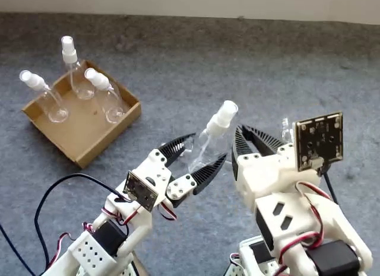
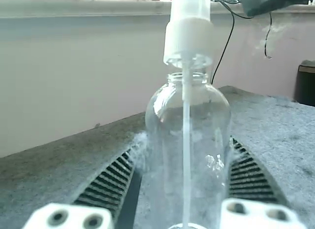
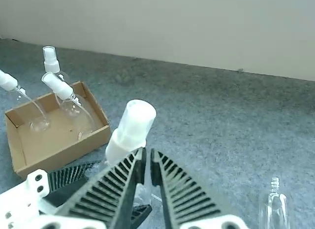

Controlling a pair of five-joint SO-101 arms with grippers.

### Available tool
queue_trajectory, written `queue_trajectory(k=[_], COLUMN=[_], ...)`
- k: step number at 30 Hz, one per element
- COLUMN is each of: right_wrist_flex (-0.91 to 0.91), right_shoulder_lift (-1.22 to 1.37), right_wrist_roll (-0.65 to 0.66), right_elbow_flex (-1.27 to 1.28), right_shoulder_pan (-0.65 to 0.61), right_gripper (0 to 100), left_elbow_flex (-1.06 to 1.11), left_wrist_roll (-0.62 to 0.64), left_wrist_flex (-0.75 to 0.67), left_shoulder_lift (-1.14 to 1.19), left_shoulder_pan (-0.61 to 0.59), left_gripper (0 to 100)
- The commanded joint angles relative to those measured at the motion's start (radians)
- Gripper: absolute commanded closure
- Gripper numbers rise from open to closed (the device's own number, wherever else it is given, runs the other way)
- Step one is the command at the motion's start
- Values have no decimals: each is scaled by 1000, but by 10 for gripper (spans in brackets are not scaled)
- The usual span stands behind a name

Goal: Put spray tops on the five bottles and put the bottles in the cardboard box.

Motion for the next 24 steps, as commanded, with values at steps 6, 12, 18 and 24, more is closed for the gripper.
queue_trajectory(k=[6, 12, 18, 24], right_wrist_flex=[-374, -582, -611, -611], right_shoulder_lift=[-64, -125, -137, -137], right_wrist_roll=[9, 9, 9, 9], right_elbow_flex=[286, 496, 545, 489], right_shoulder_pan=[222, 259, 154, 67], right_gripper=[995, 995, 995, 995], left_elbow_flex=[27, 27, 27, 27], left_wrist_roll=[11, 11, 11, 11], left_wrist_flex=[-29, -31, -26, -25], left_shoulder_lift=[-18, -18, -18, -16], left_shoulder_pan=[-8, -5, 18, 61], left_gripper=[867, 867, 867, 867])
